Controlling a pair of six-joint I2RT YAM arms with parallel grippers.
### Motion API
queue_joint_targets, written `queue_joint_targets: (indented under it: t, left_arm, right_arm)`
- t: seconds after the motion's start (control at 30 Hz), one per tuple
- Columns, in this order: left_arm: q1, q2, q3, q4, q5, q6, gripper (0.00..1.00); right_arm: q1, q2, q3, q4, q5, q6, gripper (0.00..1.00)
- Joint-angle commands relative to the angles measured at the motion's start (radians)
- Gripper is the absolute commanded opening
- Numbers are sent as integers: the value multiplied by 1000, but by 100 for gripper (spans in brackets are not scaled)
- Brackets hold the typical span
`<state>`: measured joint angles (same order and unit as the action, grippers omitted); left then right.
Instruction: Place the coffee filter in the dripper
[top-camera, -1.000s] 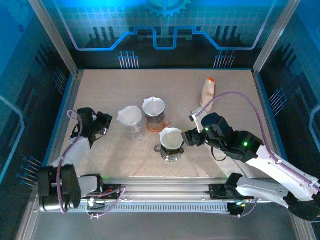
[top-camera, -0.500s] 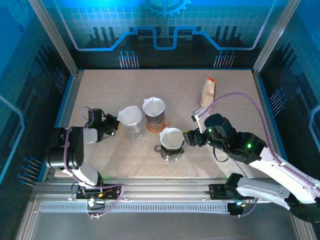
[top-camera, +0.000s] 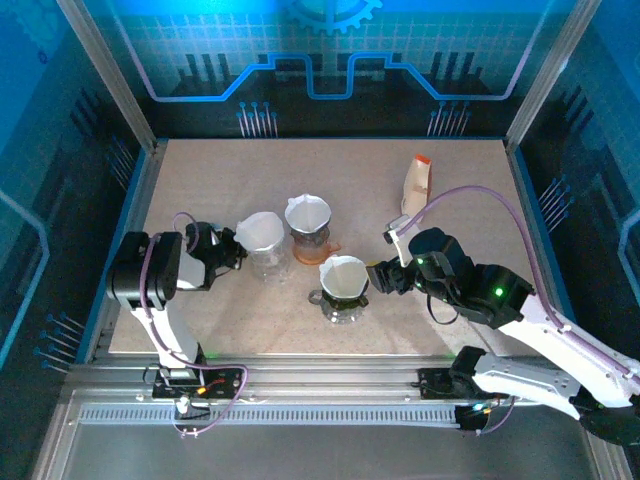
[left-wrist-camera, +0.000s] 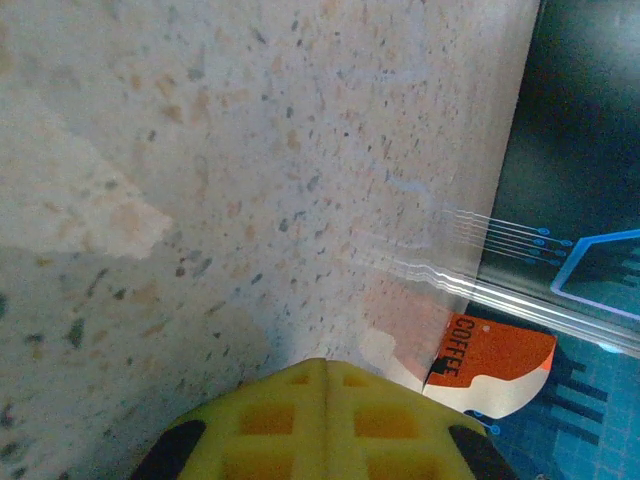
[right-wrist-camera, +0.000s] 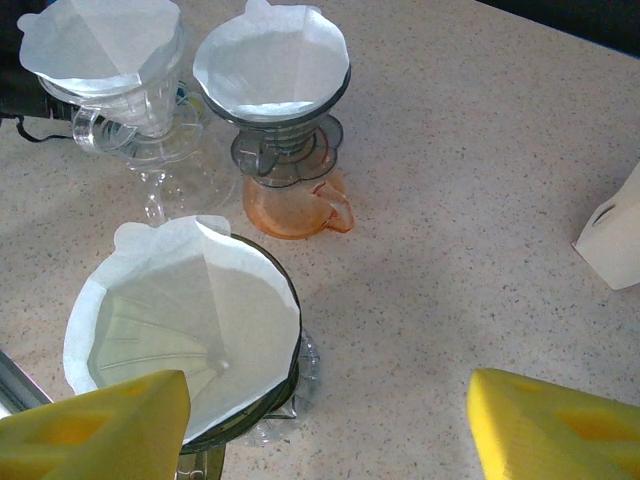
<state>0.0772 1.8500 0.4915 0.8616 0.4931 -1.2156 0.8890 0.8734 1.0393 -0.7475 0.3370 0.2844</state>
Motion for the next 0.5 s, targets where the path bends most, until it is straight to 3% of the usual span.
queue_joint_targets:
  t: [0.0, 0.47]
  left_arm:
    - [-24, 41, -41, 87, 53, -36, 0]
    - [-95, 108, -128, 313, 52, -120, 0]
  right_arm:
    - [-6, -4, 5, -6, 20, 8, 75]
    - [-6, 4, -3, -10, 22, 12, 74]
